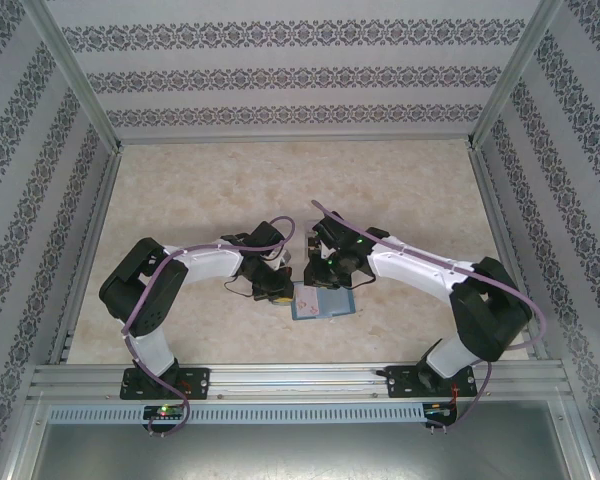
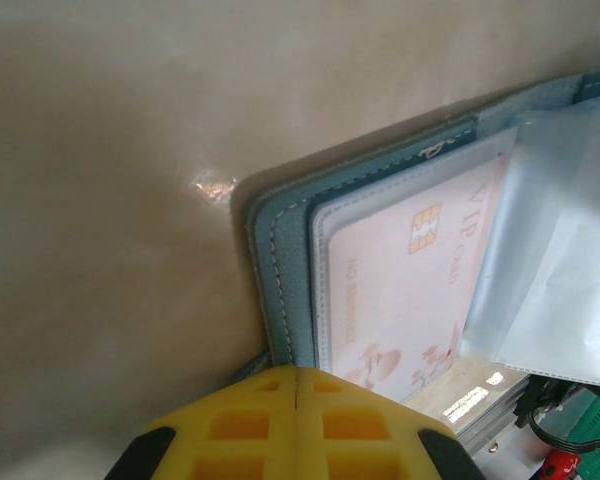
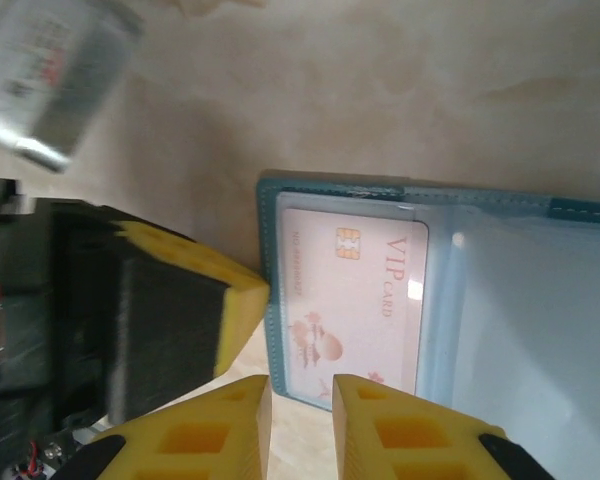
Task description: Take the credit cards out of the card holder
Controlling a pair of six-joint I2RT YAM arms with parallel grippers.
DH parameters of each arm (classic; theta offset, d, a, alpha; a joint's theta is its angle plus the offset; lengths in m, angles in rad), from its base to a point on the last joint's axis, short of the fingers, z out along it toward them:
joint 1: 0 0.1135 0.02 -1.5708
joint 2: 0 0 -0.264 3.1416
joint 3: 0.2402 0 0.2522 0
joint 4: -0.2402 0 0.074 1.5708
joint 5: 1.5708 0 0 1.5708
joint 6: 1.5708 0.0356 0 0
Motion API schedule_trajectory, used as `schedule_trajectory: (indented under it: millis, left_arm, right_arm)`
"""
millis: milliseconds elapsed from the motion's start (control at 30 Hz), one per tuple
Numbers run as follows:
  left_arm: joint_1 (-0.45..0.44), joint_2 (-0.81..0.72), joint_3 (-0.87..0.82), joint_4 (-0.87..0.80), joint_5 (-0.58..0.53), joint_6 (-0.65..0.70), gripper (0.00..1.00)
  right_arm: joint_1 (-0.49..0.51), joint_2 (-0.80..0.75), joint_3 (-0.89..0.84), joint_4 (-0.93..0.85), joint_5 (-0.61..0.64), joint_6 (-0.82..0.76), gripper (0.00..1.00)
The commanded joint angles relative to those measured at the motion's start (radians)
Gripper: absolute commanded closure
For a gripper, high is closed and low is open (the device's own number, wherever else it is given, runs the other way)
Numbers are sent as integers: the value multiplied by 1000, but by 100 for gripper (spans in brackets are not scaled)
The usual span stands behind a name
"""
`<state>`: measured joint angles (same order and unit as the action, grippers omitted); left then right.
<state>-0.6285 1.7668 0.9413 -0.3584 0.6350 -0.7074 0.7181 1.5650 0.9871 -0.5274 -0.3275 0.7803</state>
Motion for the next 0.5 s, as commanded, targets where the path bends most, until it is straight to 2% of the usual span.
schedule_trajectory:
  millis: [0,467]
  left_arm:
    - [-8,11,20,-35,-7,21,100]
    - [-9,10,7,-34,-14,20,100]
  right_arm:
    - [1,23,-20,5,-11,7,75]
    - [-82,77,-145,-16,93,-46,77]
